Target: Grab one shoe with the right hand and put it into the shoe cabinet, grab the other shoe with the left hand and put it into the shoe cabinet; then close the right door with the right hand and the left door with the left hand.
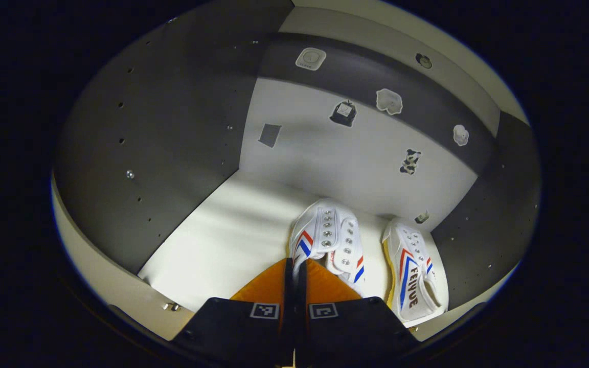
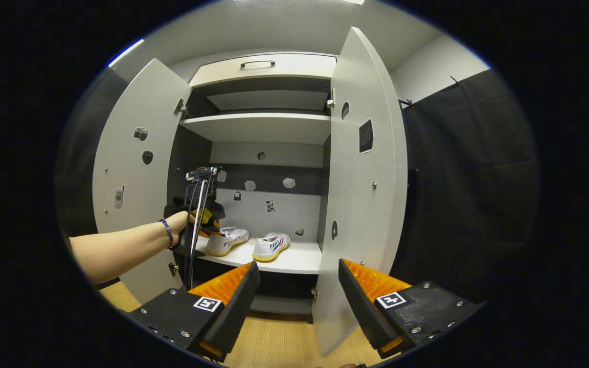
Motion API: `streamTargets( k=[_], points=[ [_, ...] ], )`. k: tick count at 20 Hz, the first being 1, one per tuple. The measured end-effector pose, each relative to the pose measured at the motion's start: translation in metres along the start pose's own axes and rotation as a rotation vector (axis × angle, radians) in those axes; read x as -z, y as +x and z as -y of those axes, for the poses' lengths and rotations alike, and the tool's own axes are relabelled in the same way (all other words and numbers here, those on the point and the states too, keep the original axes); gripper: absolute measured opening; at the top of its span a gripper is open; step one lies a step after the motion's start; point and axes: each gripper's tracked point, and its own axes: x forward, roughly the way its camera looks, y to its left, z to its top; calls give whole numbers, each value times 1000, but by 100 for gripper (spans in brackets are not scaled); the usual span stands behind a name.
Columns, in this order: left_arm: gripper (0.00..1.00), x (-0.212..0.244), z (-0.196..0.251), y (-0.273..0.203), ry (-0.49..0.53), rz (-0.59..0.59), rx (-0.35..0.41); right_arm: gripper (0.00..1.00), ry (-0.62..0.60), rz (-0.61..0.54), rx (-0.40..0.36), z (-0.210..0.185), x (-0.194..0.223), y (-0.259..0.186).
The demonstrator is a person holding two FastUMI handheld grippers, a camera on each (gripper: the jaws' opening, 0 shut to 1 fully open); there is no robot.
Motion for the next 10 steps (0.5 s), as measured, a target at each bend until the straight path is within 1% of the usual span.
streamTargets(
  k=[1,2,4,5,6,7,10],
  points=[
    [13,0,-1,-4,-5,22,-4,94,6,-3,-8,-2,0,-2],
    [24,4,-7,-11,-5,31,-12,94,14,-6,-22,-5,0,-6],
    [72,6,-19,-27,2,77,-42,94,30,-8,-33,-5,-1,-14],
    [96,-1,-24,-38,3,136,-47,94,40,-14,-41,-4,-1,-18],
    [99,-4,-20,-50,0,173,-26,94,47,-16,-41,-2,-2,-22],
    [97,-4,-15,-65,2,197,-1,94,48,-14,-35,4,-5,-26],
    [97,-12,-3,-109,52,267,49,94,40,-3,13,27,-11,-36]
  ],
)
